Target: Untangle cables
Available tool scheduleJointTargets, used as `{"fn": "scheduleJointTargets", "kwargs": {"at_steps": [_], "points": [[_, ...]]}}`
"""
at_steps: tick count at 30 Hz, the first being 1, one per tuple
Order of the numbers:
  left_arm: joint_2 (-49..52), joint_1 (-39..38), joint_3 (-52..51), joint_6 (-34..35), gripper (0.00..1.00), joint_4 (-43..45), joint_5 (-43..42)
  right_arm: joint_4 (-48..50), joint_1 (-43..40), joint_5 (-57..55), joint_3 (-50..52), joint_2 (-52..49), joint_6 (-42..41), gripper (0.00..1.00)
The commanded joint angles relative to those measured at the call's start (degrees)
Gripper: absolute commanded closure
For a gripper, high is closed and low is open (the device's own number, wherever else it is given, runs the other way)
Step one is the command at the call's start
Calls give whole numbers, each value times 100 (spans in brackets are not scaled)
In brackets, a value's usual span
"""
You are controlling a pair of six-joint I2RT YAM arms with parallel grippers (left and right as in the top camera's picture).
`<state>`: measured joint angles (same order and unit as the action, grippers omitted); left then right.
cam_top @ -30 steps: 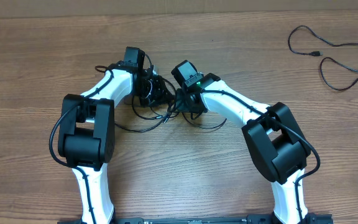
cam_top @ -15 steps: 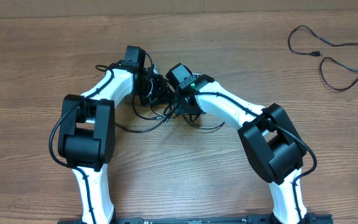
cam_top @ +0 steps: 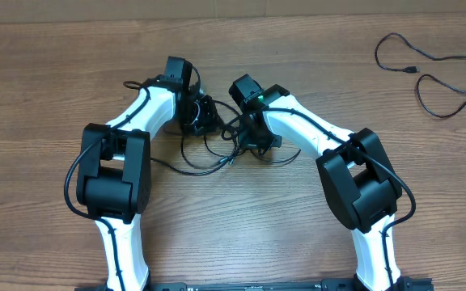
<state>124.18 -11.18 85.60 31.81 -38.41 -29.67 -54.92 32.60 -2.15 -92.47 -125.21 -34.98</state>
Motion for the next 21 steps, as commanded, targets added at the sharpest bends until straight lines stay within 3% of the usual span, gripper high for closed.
{"fn": "scheduleJointTargets", "kwargs": {"at_steps": [1, 3, 6, 8, 12, 21], "points": [[-92, 66, 588, 61, 70, -640, 1445, -33, -125, -70, 15, -192, -57, 84], [-190, 66, 855, 129, 67, -914, 1674, -28, -122, -70, 15, -192, -57, 84], [-238, 61, 1276, 299, 63, -1150, 1386, 17, -122, -22, 15, -192, -57, 84], [-238, 9, 1314, 564, 62, -1032, 929, 55, -122, 17, 15, -192, -57, 84], [-151, -153, 1309, 918, 61, -804, 907, 81, -122, 33, 15, -192, -55, 84], [129, -713, 1309, 999, 60, -756, 828, 101, -122, 31, 15, -192, -55, 84]]}}
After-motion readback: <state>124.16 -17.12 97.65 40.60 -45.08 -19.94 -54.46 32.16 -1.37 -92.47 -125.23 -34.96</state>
